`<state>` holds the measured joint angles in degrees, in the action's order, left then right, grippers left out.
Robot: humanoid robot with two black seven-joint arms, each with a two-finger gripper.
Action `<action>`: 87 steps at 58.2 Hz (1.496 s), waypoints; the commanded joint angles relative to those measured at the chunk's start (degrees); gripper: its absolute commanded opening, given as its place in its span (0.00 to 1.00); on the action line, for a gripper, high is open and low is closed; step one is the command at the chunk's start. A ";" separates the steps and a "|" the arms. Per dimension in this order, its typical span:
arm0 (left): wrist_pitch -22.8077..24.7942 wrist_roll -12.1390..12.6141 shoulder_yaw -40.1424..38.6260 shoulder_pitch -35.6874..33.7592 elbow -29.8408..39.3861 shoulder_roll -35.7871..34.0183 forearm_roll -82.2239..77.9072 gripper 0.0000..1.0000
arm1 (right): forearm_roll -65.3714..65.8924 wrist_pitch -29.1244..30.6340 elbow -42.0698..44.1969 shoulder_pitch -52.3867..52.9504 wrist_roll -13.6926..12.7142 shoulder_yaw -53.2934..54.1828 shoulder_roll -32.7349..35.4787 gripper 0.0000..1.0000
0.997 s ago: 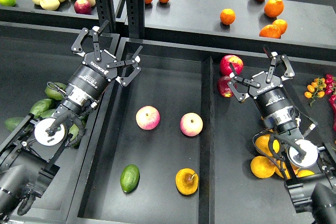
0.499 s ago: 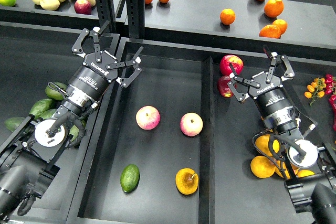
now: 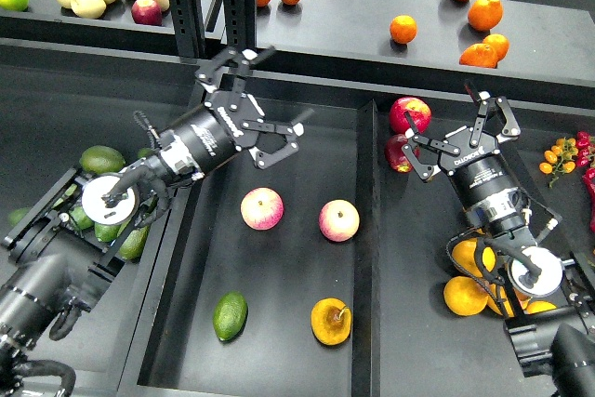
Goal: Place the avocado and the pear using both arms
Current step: 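Move the left gripper down over the green avocado, then close the left gripper around the green avocado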
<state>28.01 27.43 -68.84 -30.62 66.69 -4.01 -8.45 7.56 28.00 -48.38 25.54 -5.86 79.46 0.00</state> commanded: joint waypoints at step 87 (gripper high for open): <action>-0.01 0.57 64.97 -18.69 -14.48 -13.57 -26.09 0.77 | -0.09 0.00 1.80 0.83 0.06 4.12 0.00 0.99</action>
<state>27.99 28.00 -3.62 -49.77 53.28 -18.64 -33.99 7.47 28.00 -46.50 26.44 -5.81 83.59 0.00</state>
